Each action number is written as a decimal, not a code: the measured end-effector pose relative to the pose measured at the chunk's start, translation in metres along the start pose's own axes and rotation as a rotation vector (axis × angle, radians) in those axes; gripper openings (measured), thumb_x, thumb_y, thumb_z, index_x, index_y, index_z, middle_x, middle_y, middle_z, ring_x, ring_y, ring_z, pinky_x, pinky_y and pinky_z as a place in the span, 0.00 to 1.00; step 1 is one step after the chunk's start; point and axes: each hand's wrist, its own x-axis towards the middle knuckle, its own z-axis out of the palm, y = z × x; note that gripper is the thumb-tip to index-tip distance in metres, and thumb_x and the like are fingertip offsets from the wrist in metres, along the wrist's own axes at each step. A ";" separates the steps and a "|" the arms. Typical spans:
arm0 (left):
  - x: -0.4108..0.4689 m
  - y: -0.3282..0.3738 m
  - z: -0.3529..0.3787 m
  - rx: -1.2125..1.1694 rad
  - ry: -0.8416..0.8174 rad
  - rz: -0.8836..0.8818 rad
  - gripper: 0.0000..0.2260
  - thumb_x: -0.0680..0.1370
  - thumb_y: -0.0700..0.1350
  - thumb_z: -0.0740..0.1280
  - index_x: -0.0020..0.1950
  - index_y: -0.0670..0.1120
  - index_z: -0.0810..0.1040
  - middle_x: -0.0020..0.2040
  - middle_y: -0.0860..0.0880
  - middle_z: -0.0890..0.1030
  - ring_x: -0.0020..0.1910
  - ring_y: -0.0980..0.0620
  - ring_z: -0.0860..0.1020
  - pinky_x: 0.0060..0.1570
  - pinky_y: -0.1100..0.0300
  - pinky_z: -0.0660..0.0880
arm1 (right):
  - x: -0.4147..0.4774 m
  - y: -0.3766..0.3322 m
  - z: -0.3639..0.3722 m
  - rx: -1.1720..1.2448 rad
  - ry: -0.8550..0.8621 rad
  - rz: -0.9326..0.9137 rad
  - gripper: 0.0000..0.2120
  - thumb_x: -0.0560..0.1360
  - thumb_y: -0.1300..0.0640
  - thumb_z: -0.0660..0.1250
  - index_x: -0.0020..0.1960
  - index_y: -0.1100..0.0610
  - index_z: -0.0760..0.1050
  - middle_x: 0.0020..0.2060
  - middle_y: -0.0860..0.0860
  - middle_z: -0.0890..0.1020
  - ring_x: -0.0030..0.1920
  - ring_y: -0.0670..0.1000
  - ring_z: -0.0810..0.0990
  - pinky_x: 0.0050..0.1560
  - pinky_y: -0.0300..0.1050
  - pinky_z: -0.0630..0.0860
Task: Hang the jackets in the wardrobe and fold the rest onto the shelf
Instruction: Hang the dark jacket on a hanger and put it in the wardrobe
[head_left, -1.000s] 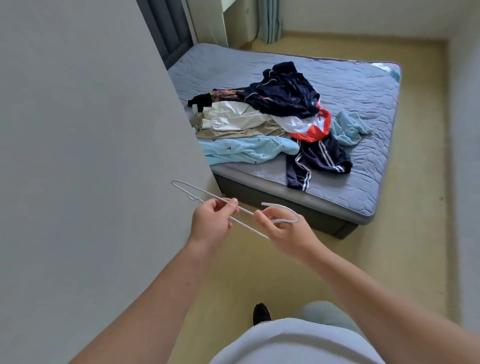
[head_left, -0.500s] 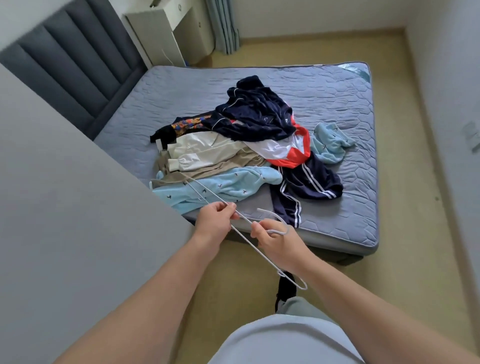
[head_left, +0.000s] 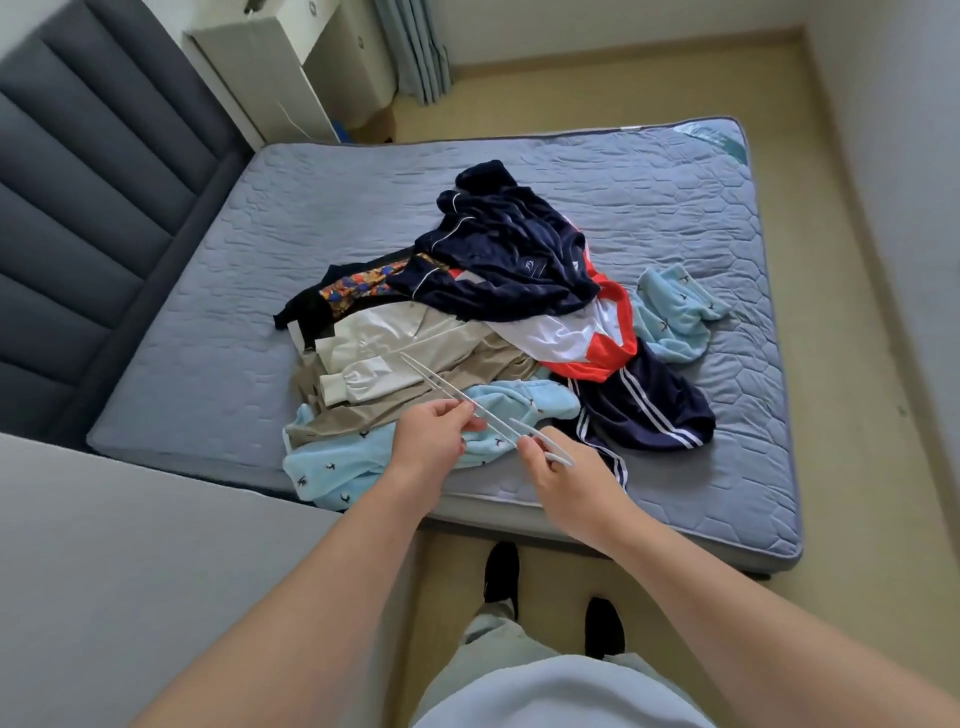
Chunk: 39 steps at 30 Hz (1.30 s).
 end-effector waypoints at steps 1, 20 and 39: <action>0.014 0.003 -0.003 0.010 -0.008 0.011 0.06 0.81 0.44 0.68 0.48 0.44 0.83 0.36 0.51 0.85 0.24 0.59 0.70 0.27 0.67 0.68 | 0.010 -0.003 0.002 -0.003 0.012 0.017 0.16 0.83 0.46 0.56 0.41 0.54 0.68 0.32 0.48 0.74 0.34 0.50 0.71 0.34 0.44 0.67; 0.407 -0.038 0.047 0.869 -0.214 0.282 0.13 0.80 0.47 0.64 0.63 0.47 0.79 0.59 0.49 0.81 0.57 0.47 0.79 0.56 0.53 0.75 | 0.253 0.028 0.036 0.111 0.351 0.321 0.14 0.84 0.45 0.55 0.45 0.51 0.71 0.43 0.51 0.82 0.46 0.52 0.79 0.46 0.49 0.72; 0.654 -0.081 0.182 1.290 -0.364 0.409 0.35 0.76 0.44 0.68 0.80 0.50 0.56 0.75 0.45 0.69 0.68 0.39 0.73 0.62 0.48 0.73 | 0.401 0.163 0.066 0.192 0.515 0.417 0.14 0.83 0.44 0.55 0.43 0.48 0.71 0.38 0.47 0.79 0.42 0.50 0.80 0.41 0.48 0.73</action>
